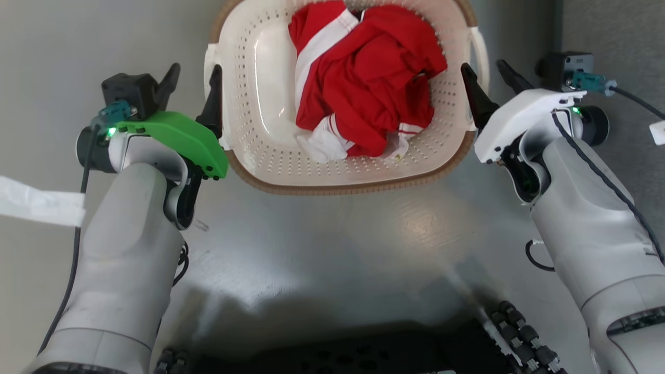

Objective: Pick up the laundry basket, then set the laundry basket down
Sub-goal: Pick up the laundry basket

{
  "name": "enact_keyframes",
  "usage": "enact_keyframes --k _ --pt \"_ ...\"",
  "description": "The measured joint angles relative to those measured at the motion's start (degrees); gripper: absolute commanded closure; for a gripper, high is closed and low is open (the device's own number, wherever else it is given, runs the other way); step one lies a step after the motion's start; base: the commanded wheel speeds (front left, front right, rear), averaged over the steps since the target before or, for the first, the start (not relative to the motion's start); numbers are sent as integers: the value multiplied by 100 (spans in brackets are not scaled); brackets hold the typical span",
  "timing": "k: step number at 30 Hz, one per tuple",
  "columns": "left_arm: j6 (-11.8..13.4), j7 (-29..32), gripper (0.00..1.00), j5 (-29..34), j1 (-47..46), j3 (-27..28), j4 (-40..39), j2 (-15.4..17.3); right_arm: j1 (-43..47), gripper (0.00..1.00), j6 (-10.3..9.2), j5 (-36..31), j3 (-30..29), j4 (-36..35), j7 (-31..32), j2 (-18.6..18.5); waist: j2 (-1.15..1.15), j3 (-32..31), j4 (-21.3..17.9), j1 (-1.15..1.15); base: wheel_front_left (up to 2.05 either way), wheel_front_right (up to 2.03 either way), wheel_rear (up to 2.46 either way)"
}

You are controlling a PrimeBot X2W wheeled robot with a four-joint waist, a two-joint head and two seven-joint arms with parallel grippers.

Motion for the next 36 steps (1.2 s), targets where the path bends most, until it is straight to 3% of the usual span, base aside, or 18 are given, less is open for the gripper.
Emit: enact_keyframes --k 17,18,19,20,21,22,23,24,25,36 --pt "-96 115 0 -376 -637 -648 610 -21 -703 0 48 0 268 678 -109 69 0 666 116 0 0 0 0" --pt "-100 115 2 -408 -655 -680 638 -29 -719 0 48 0 277 711 -123 73 0 678 122 0 0 0 0" --pt "-100 114 13 -453 -667 -714 659 -35 -731 0 48 2 285 744 -158 77 0 686 125 0 0 0 0" --pt "-100 113 13 -490 -682 -738 682 -42 -750 0 48 4 293 778 -163 78 0 690 127 0 0 0 0" --pt "-101 109 31 -510 -698 -757 706 -48 -773 0 48 7 303 813 -186 78 0 692 127 0 0 0 0" --pt "-101 68 53 -531 -714 -773 742 -57 -788 16 48 7 313 834 -236 78 0 693 127 0 0 0 0" --pt "-114 64 63 -541 -729 -787 767 -64 -801 46 49 7 330 853 -280 78 0 693 126 0 0 0 0" --pt "-127 63 86 -566 -754 -800 794 -71 -817 70 49 4 357 877 -315 79 0 693 126 0 0 0 0" --pt "-130 63 100 -594 -775 -818 813 -78 -836 100 49 4 379 902 -337 82 0 693 125 -1 0 0 0" --pt "-94 -62 100 -893 -859 -978 1128 -131 -915 100 49 63 549 1185 -491 242 0 552 118 0 0 0 0"
